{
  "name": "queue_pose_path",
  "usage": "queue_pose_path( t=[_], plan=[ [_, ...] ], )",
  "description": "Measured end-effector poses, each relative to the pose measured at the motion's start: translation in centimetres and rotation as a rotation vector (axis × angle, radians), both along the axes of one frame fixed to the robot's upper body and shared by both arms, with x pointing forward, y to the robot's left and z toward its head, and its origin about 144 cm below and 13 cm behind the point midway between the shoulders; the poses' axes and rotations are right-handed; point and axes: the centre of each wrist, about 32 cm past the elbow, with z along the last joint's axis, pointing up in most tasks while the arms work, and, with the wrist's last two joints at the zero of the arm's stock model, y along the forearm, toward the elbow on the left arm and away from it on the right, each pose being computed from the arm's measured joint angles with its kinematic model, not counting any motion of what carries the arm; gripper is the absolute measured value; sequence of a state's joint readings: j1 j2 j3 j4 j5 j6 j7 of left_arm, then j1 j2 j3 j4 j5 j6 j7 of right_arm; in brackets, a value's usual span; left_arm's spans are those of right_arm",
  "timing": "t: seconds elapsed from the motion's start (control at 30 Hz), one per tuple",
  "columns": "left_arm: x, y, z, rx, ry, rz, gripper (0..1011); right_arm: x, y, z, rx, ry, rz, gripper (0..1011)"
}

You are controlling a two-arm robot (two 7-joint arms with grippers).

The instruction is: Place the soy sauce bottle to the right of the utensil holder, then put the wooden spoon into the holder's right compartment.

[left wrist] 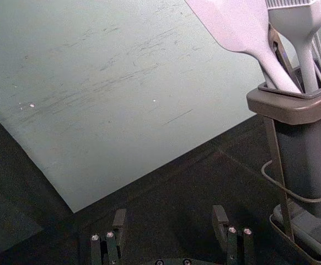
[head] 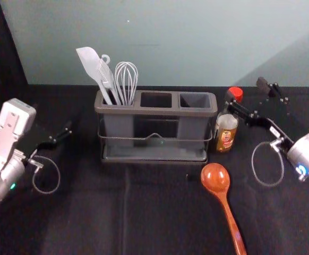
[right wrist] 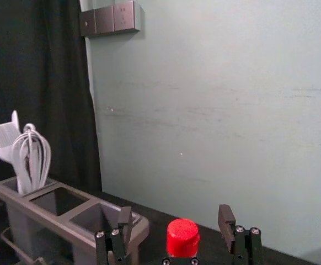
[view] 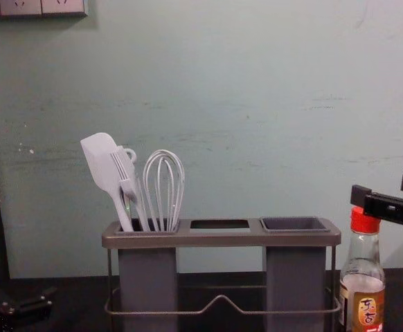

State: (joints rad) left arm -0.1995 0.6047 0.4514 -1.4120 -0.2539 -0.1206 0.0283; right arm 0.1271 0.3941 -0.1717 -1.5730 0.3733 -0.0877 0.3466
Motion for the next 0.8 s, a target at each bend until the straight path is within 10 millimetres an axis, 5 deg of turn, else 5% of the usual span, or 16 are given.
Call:
queue_pose_path(
  t=[0.43, 0.8],
  plan=[
    [0.0, 0.0, 0.0, 0.000, 0.000, 0.000, 1000, -6.8, 2.5, -0.5, -0.026, 0.106, -0.010, 1003],
    [0.0, 0.0, 0.0, 0.000, 0.000, 0.000, 1000, -8.5, 3.9, -3.9, -0.053, 0.203, 0.001, 1003]
  ],
)
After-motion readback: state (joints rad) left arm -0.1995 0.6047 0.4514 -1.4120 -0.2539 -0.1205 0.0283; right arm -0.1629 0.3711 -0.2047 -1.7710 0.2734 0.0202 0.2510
